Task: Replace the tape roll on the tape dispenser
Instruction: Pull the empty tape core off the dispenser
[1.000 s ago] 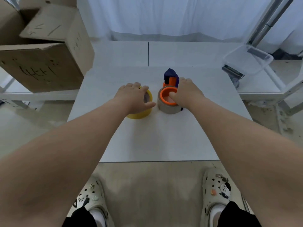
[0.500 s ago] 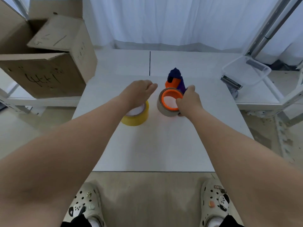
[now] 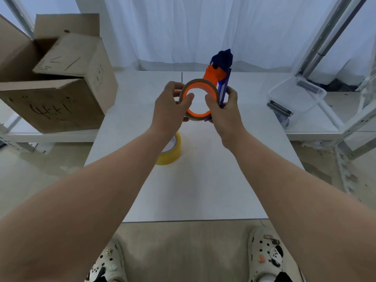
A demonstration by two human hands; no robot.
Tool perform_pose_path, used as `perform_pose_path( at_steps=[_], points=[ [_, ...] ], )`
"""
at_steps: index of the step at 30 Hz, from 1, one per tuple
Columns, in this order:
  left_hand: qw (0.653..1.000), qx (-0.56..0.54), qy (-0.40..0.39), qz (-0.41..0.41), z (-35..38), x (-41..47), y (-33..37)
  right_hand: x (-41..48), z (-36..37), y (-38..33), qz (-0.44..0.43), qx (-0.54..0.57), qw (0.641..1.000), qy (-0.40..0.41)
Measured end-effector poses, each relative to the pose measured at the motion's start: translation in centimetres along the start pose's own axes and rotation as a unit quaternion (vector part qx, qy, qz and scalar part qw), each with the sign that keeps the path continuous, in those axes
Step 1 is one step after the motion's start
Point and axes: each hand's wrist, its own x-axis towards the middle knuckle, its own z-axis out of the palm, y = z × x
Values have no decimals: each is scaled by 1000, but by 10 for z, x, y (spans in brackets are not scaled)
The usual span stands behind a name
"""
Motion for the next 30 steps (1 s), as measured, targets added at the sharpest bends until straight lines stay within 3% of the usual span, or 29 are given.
perform_pose_path(
  at_steps=[7,13,20,24,27,30],
  points=[
    [991,1,-133,-12,-13,3,3,-2,-21,-3,-21,-31,998,-42],
    [990,127,-47,31,-22,5,-17,-5,-29,8,-49,-100,990,-91],
    [966,220,-86,106,-11,11,-18,4,-35,10,20,-63,994,-83],
    [944,272,-101,157,-6,9,-21,7,-28,7,60,-23,997,-29],
    [948,265,-107,142,-6,8,-24,10,-23,14,71,-26,997,-11],
    [956,213,-177,97,-10,6,-22,11,-20,20,91,-1,996,-1]
  ],
)
